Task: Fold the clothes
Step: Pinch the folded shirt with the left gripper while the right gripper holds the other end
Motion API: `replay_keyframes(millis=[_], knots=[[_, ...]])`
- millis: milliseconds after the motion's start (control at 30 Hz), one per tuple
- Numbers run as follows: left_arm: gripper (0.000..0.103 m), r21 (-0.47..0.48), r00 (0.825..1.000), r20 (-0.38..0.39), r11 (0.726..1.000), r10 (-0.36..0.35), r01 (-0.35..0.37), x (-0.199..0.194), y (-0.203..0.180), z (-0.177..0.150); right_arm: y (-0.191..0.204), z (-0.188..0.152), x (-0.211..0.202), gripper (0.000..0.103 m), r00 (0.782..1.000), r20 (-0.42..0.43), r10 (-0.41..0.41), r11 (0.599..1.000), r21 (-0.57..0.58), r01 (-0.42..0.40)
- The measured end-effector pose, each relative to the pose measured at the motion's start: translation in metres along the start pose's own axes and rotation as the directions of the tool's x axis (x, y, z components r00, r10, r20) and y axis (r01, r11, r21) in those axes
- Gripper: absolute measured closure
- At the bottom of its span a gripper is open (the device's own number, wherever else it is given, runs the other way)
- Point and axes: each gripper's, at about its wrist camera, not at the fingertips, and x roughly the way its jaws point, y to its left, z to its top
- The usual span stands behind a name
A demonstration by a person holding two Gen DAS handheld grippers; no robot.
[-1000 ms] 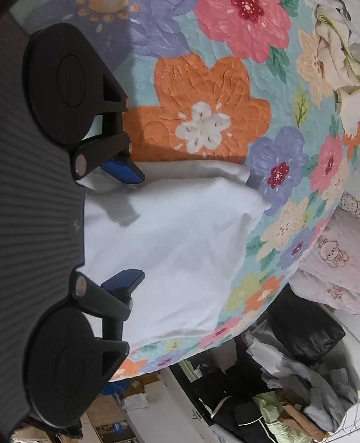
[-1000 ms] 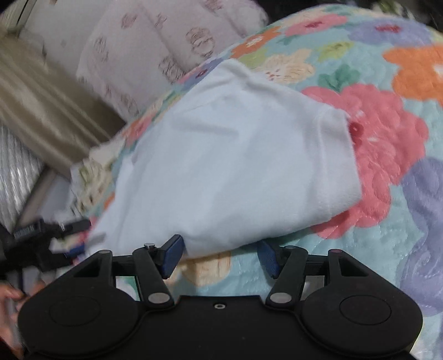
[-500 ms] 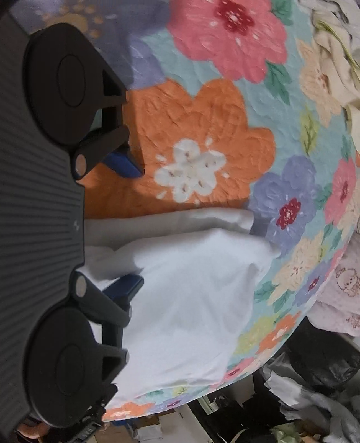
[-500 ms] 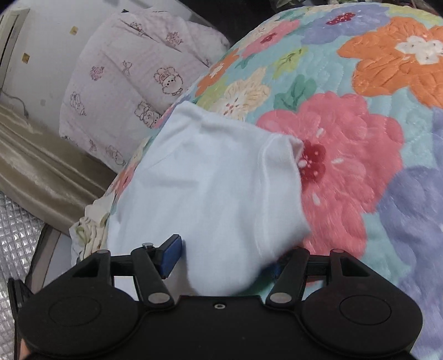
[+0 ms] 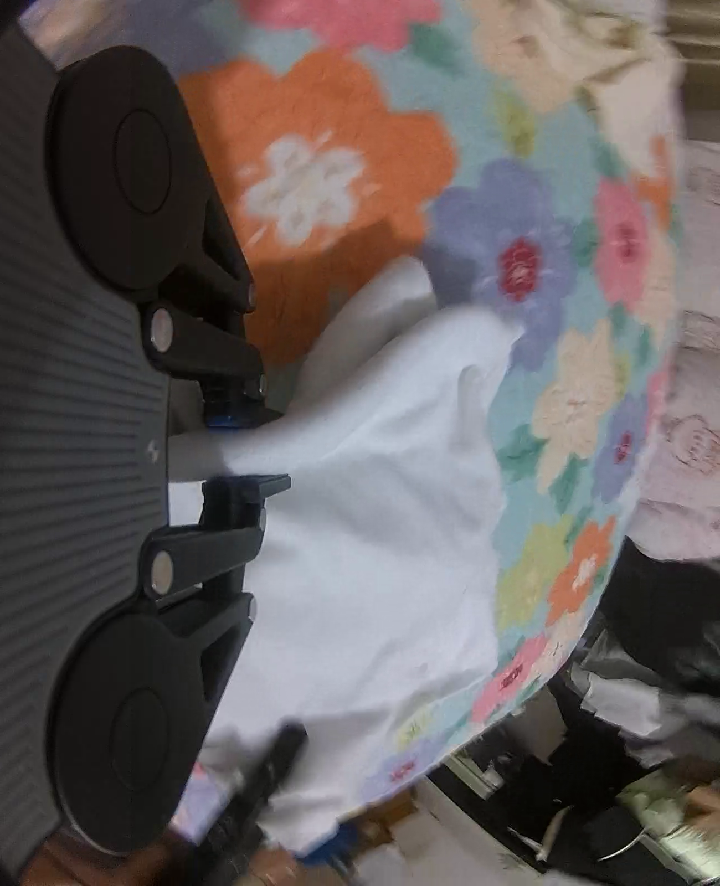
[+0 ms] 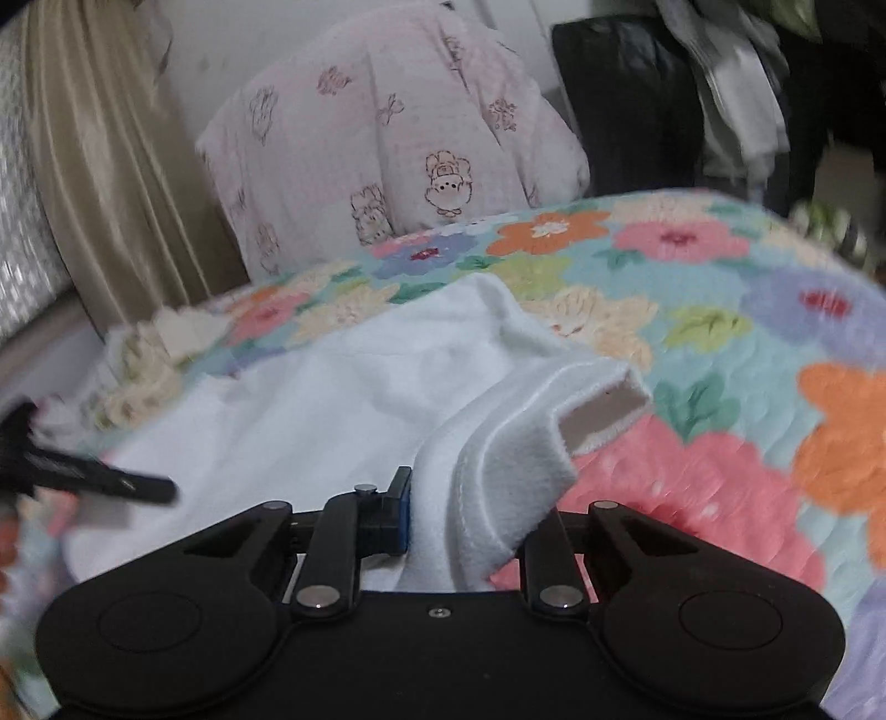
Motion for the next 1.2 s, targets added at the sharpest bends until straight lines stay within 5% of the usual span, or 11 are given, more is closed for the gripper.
replay_keyframes(millis=[100, 167, 200, 267, 333, 400, 433, 467, 700, 1067, 1200], knots=[[0.071, -0.007, 0.996, -0.040, 0.997, 0.079, -0.079, 0.014, 0.003, -0.001, -0.018, -0.002, 0.007, 0.073, 0.998, -0.045, 0.034, 0.991, 0.131, -0.027], [0.041, -0.018, 0.993, -0.049, 0.994, 0.107, -0.108, 0.018, 0.007, -0.004, -0.030, -0.011, 0.005, 0.062, 0.997, -0.052, 0.054, 0.970, 0.238, -0.040], [0.033, -0.032, 0.991, -0.046, 0.992, 0.123, -0.125, 0.020, 0.011, -0.006, -0.038, -0.019, 0.005, 0.044, 0.995, -0.062, 0.082, 0.947, 0.317, -0.059], [0.008, -0.045, 0.993, -0.032, 0.992, 0.115, -0.117, 0.023, 0.018, -0.010, -0.053, -0.035, 0.004, 0.036, 0.987, -0.073, 0.143, 0.879, 0.468, -0.093], [0.012, -0.032, 0.996, -0.018, 0.996, 0.086, -0.086, 0.024, 0.020, -0.013, -0.062, -0.048, 0.005, 0.036, 0.976, -0.034, 0.214, 0.820, 0.549, -0.161], [0.051, -0.019, 0.998, -0.004, 0.998, 0.056, -0.056, 0.026, 0.021, -0.016, -0.056, -0.043, 0.010, 0.035, 0.978, -0.046, 0.205, 0.849, 0.505, -0.155], [0.086, -0.060, 1.000, -0.013, 0.998, -0.025, 0.024, 0.024, 0.023, -0.015, -0.051, -0.039, 0.014, 0.035, 0.978, -0.055, 0.201, 0.866, 0.477, -0.151], [0.088, -0.134, 0.995, -0.028, 0.986, -0.099, 0.095, 0.025, 0.028, -0.015, -0.045, -0.034, 0.018, 0.039, 0.980, -0.058, 0.192, 0.884, 0.443, -0.147], [0.090, -0.079, 0.999, 0.037, 0.997, -0.025, 0.028, 0.017, 0.011, -0.022, -0.014, -0.015, 0.018, 0.062, 0.992, -0.101, 0.080, 0.979, 0.197, -0.059], [0.088, -0.188, 0.995, -0.047, 0.979, -0.092, 0.082, 0.033, 0.033, -0.015, -0.001, -0.012, 0.007, 0.069, 0.997, -0.077, 0.021, 0.998, 0.067, -0.016], [0.088, -0.232, 0.995, -0.002, 0.968, -0.095, 0.092, 0.030, 0.038, -0.023, 0.005, -0.010, 0.005, 0.070, 0.997, -0.078, -0.003, 0.999, 0.051, 0.007]])
